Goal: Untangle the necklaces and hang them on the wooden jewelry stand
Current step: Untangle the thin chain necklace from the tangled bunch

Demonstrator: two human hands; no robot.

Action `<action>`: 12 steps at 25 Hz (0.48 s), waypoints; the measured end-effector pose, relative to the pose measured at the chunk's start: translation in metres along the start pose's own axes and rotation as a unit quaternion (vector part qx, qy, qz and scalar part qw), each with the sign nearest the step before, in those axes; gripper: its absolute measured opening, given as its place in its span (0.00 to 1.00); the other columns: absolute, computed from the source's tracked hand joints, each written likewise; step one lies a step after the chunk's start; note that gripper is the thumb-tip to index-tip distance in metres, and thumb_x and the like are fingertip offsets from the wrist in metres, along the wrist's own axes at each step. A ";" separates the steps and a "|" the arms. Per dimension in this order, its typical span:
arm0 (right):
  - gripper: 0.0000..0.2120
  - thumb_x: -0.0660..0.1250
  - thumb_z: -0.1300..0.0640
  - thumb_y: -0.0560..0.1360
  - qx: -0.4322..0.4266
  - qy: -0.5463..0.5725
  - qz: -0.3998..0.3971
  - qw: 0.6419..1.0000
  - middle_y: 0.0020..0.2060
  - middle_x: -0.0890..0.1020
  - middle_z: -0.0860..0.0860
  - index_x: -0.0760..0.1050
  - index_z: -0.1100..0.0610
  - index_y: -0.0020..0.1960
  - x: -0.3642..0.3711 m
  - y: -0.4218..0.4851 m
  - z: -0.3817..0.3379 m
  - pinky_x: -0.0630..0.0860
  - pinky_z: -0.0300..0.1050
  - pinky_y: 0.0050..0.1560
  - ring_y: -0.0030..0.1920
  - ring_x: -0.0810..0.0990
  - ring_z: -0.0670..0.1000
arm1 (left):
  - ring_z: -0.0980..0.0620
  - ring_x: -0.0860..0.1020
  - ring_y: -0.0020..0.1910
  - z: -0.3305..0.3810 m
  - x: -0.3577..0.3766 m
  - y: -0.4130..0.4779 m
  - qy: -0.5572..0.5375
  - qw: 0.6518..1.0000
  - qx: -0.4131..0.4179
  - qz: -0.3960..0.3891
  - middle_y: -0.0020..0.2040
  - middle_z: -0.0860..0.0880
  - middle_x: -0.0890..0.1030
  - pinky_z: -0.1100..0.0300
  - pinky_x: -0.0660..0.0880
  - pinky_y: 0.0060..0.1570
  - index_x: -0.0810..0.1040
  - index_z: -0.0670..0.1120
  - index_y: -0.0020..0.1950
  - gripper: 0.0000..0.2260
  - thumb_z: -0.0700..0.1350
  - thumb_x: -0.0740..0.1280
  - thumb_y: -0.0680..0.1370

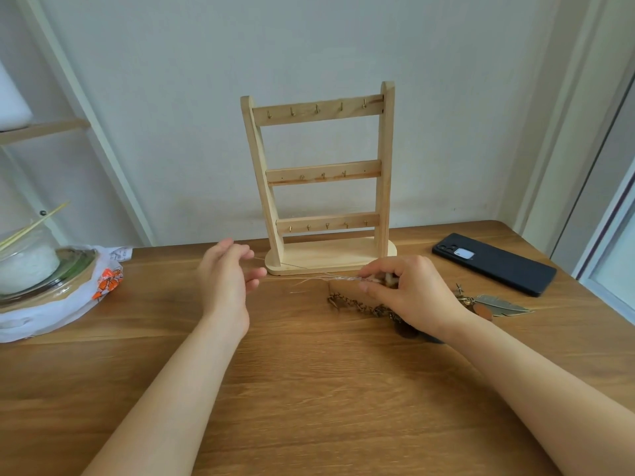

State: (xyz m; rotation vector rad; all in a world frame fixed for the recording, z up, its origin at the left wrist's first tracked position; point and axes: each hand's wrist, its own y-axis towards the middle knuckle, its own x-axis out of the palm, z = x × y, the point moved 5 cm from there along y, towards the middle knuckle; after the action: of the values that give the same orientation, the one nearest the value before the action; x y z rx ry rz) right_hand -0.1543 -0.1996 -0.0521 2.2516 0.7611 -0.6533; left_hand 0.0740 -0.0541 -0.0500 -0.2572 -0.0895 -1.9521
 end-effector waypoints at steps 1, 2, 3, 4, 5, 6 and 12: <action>0.07 0.73 0.54 0.76 -0.001 0.007 0.002 1.000 0.43 0.85 0.41 0.85 0.51 0.54 0.000 0.000 -0.001 0.76 0.29 0.47 0.45 0.82 0.38 | 0.53 0.78 0.31 0.002 -0.002 0.000 0.022 1.000 0.006 0.011 0.46 0.49 0.81 0.62 0.74 0.32 0.79 0.48 0.55 0.06 0.42 0.68 0.79; 0.07 0.73 0.54 0.77 0.001 0.015 0.004 1.000 0.42 0.85 0.40 0.86 0.52 0.53 -0.001 0.001 -0.001 0.77 0.30 0.47 0.45 0.82 0.40 | 0.53 0.77 0.33 0.002 -0.004 0.000 0.041 0.999 0.014 0.029 0.45 0.48 0.80 0.61 0.74 0.33 0.78 0.46 0.53 0.05 0.43 0.69 0.78; 0.06 0.72 0.54 0.77 0.006 0.024 0.005 1.000 0.40 0.85 0.40 0.86 0.52 0.53 -0.001 0.001 -0.001 0.78 0.34 0.45 0.43 0.82 0.42 | 0.53 0.76 0.35 0.002 -0.008 0.000 0.062 0.996 0.026 0.055 0.44 0.48 0.78 0.60 0.73 0.36 0.77 0.46 0.53 0.07 0.45 0.70 0.77; 0.06 0.72 0.54 0.77 0.010 0.032 0.004 0.999 0.38 0.85 0.41 0.86 0.52 0.52 -0.001 0.001 0.000 0.79 0.37 0.44 0.42 0.82 0.45 | 0.52 0.76 0.38 0.003 -0.012 0.000 0.079 0.992 0.047 0.082 0.45 0.48 0.77 0.58 0.73 0.38 0.75 0.47 0.53 0.10 0.46 0.71 0.75; 0.06 0.72 0.54 0.78 0.014 0.042 0.002 0.999 0.36 0.84 0.41 0.86 0.52 0.52 -0.001 0.000 0.000 0.79 0.39 0.44 0.41 0.82 0.47 | 0.51 0.75 0.41 0.006 -0.014 -0.003 0.095 0.987 0.086 0.098 0.47 0.49 0.76 0.58 0.72 0.40 0.73 0.48 0.54 0.13 0.46 0.72 0.73; 0.06 0.71 0.54 0.78 0.018 0.056 -0.004 0.998 0.36 0.85 0.42 0.86 0.52 0.52 -0.001 0.000 -0.001 0.79 0.38 0.43 0.40 0.82 0.46 | 0.51 0.75 0.45 0.011 -0.011 -0.007 0.113 0.979 0.145 0.089 0.49 0.51 0.75 0.57 0.72 0.43 0.71 0.50 0.55 0.16 0.47 0.72 0.72; 0.04 0.74 0.52 0.76 0.065 0.169 -0.027 0.983 0.31 0.83 0.50 0.86 0.51 0.45 0.004 -0.001 -0.005 0.77 0.48 0.40 0.33 0.77 0.50 | 0.56 0.80 0.52 0.004 0.048 -0.053 0.291 0.835 0.330 -0.330 0.46 0.58 0.84 0.66 0.72 0.53 0.84 0.53 0.51 0.07 0.50 0.73 0.74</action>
State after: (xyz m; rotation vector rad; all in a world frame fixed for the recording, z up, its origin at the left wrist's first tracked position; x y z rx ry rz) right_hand -0.1508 -0.1940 -0.0513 2.5043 0.9691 -0.3557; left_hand 0.0080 -0.0760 -0.0320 0.9431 -0.4919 -2.4435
